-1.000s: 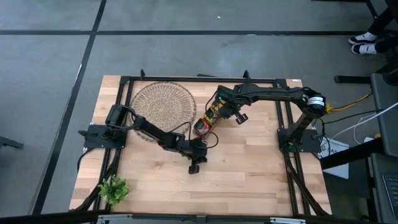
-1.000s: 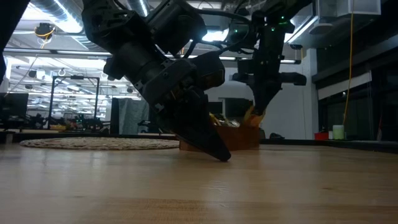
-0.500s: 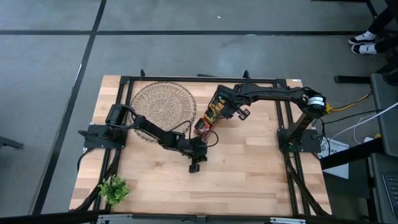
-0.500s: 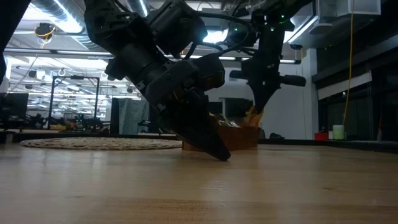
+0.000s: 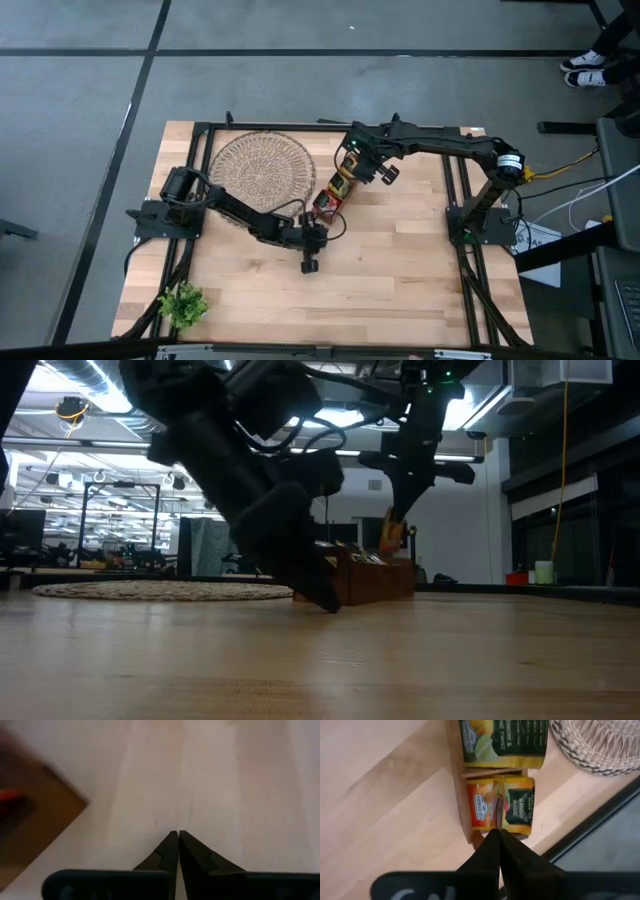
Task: Pick & Place Tea
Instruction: Put the orange tea bag into the right section of the wooden organizer
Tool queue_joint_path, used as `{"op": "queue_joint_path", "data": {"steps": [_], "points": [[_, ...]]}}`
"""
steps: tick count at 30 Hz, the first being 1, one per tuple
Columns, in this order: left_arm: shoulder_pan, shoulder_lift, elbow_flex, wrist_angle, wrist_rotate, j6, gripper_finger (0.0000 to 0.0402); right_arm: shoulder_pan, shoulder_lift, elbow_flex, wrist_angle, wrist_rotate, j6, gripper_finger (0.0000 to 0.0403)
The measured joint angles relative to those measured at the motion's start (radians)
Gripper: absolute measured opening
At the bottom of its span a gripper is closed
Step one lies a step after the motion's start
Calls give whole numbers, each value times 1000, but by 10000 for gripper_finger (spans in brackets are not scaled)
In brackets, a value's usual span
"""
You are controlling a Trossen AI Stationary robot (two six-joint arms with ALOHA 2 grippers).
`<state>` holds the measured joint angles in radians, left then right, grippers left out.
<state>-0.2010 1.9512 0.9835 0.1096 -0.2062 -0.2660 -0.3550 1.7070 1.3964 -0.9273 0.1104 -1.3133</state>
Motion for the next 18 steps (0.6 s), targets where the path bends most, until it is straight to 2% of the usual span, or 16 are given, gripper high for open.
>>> {"op": "queue_joint_path", "data": {"steps": [8, 18], "points": [[-46, -48, -4, -115, -185, -30, 12, -9, 47, 0, -41, -10, -7, 4], [-59, -54, -1, -164, -192, -87, 9, -10, 123, 0, 4, 17, -28, 5]]}}
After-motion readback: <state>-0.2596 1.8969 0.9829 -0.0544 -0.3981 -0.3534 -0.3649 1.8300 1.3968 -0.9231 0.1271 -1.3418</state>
